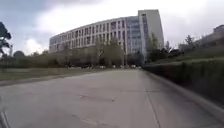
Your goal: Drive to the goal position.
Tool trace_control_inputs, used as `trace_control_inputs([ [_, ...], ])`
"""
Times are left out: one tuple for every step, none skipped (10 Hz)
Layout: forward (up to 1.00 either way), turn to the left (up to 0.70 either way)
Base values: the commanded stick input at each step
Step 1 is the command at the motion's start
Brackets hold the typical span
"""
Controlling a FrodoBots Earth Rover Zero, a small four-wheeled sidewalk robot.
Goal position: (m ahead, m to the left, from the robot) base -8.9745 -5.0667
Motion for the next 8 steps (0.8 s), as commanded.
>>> trace_control_inputs([
  [0.00, 0.00],
  [0.00, 0.00],
  [1.00, 0.00],
  [1.00, 0.00],
  [1.00, 0.00],
  [1.00, 0.00],
  [1.00, 0.00],
  [1.00, 0.00],
])
